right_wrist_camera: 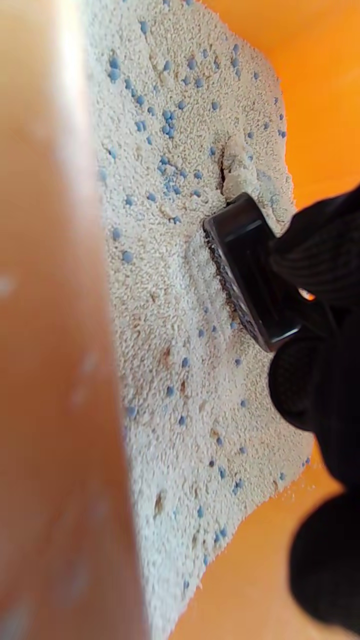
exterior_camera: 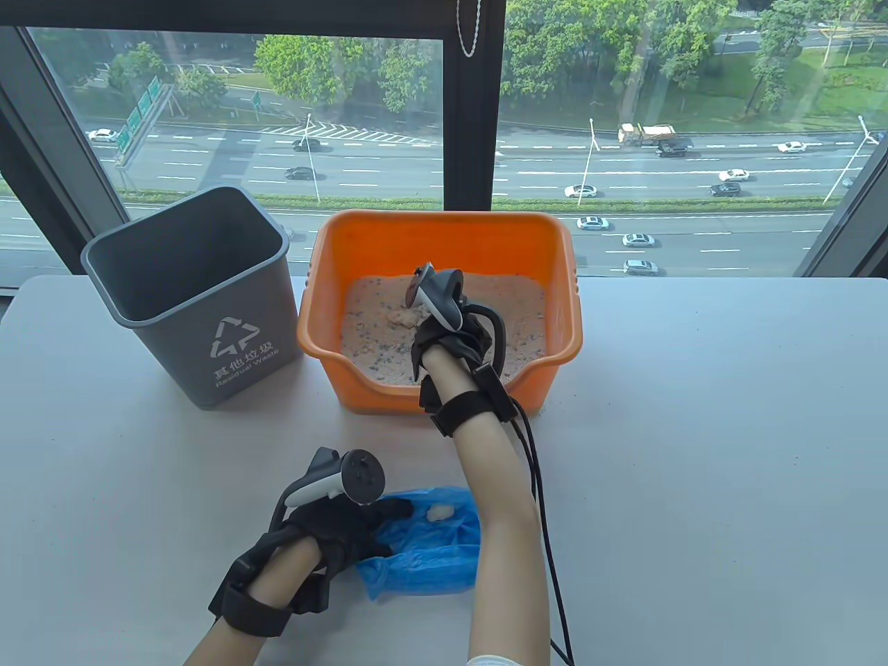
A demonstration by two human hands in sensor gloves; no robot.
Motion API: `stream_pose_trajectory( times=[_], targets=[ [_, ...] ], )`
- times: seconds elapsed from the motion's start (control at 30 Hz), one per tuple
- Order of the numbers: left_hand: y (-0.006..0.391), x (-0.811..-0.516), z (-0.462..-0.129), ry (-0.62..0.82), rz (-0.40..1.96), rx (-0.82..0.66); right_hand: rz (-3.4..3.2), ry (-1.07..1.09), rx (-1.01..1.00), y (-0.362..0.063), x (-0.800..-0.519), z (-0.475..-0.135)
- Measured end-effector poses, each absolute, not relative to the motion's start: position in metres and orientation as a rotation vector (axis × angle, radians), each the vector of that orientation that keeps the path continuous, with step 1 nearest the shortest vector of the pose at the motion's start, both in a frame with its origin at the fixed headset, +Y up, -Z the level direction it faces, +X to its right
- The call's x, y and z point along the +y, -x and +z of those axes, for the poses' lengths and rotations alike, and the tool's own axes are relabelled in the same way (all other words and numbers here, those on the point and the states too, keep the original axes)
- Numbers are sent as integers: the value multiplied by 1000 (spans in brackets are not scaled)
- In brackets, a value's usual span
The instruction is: Scoop cat litter
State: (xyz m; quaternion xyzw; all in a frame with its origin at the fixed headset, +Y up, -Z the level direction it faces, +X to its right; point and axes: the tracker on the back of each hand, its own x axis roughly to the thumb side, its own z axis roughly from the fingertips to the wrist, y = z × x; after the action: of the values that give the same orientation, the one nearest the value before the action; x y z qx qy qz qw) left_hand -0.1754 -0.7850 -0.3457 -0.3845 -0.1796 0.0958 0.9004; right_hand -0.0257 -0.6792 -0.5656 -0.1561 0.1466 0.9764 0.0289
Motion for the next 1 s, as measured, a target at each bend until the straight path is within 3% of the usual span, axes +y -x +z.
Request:
stream_pose_trajectory(
  times=[0.17,0.4,0.5,0.6,0.73,0.8,0.9,1.0],
  targets=[
    [175,-785,-346,794,194,-372,2876,472,556,20,-694,-572],
    [175,-785,-346,793,195,-371,2784,586,194,-6,-679,-547],
    [175,-785,-346,794,194,-372,2757,388,247,-13,-674,-541],
    [175,-785,-346,793,193,-372,2828,451,-25,-11,-663,-527],
    [175,-784,-346,791,191,-372,2816,403,35,-12,-656,-521],
    [175,-784,-346,791,189,-371,2774,471,-143,-15,-652,-515],
    [175,-784,-346,790,189,-370,2810,358,6,-18,-650,-513],
    [175,-784,-346,790,190,-369,2743,446,-228,-21,-648,-504]
  ],
)
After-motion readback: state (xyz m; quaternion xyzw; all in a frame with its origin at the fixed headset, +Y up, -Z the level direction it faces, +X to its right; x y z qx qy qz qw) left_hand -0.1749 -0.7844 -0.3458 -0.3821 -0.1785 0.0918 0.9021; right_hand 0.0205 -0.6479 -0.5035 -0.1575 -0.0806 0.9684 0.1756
